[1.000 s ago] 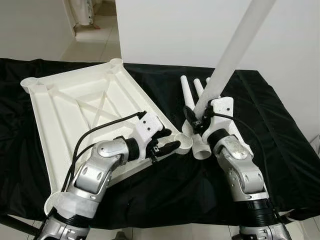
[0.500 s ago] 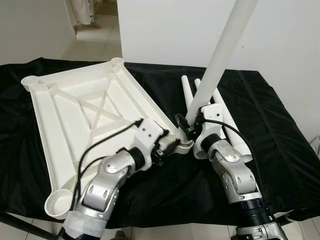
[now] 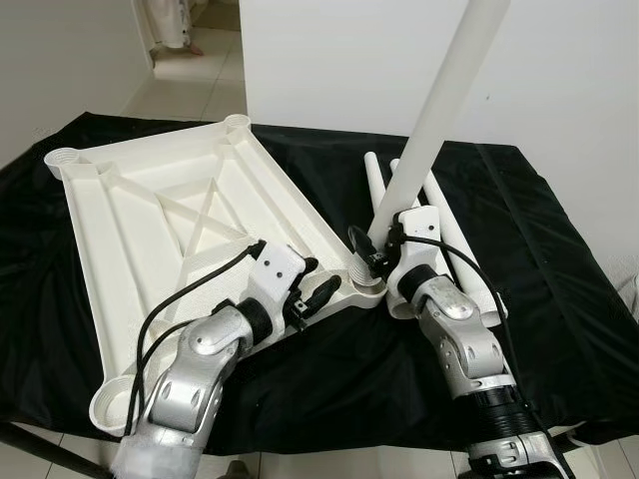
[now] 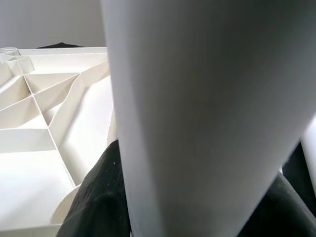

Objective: Building children table

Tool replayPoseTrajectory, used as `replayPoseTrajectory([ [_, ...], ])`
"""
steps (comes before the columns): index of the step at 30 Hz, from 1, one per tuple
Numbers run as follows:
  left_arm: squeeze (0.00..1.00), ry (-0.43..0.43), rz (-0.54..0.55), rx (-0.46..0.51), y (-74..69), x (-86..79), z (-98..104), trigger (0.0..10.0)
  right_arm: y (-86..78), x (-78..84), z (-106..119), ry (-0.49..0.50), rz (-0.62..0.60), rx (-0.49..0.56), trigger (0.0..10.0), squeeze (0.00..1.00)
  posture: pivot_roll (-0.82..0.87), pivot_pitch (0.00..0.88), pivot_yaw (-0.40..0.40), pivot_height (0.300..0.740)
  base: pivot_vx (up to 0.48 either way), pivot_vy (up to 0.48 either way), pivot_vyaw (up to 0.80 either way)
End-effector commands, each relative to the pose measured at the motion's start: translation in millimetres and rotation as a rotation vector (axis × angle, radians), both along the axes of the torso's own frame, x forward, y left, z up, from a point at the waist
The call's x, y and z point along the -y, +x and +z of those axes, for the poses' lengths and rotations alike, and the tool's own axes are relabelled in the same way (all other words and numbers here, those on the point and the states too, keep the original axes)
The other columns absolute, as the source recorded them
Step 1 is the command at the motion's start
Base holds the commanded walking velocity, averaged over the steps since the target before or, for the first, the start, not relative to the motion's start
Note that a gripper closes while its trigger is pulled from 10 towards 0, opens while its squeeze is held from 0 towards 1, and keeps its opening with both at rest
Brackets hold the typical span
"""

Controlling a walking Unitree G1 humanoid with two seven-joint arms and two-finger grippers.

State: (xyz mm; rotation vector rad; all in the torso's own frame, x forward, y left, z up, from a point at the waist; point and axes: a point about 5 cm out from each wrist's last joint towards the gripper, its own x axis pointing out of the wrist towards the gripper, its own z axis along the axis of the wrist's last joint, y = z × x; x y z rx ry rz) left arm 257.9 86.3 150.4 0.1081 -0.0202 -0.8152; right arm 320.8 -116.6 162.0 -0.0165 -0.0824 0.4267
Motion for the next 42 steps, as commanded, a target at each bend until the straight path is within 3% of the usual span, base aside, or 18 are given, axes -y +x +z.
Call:
replayPoseTrajectory([
  [1,0.00,-0.006,-0.022,0.009,-4.3,1.1,0.9,10.0,1.7,4.4,-1.4,-0.018,-0.003,-0.001,10.0,0.00,0.12,0.000,-0.055,0.740,0.000,0.000,0.00],
  [17,0.00,-0.029,-0.005,-0.019,-8.3,0.7,-0.2,10.0,-15.0,10.3,-17.6,-0.094,0.033,-0.017,10.0,0.00,0.11,0.000,-0.054,0.740,0.000,0.000,0.00],
  [24,0.00,-0.037,-0.010,-0.028,-8.5,2.7,0.4,10.0,-16.4,12.2,-21.0,-0.171,0.088,-0.002,10.0,0.00,0.10,0.012,-0.047,0.740,0.000,0.000,0.00],
  [33,0.00,-0.038,-0.021,-0.033,-9.0,3.9,0.9,10.0,-14.7,12.8,-26.6,-0.201,0.130,-0.009,10.0,0.00,0.10,0.019,-0.045,0.740,0.000,0.000,0.00],
  [41,0.00,-0.041,-0.021,-0.034,-9.2,4.1,1.3,10.0,-11.2,17.0,-31.9,-0.156,0.130,-0.060,10.0,0.00,0.10,0.019,-0.044,0.740,0.000,0.000,0.00],
  [42,0.00,-0.042,-0.022,-0.034,-9.4,4.5,1.6,10.0,-7.6,19.1,-32.8,-0.115,0.113,-0.092,10.0,0.00,0.10,0.018,-0.043,0.740,0.000,0.000,0.00],
])
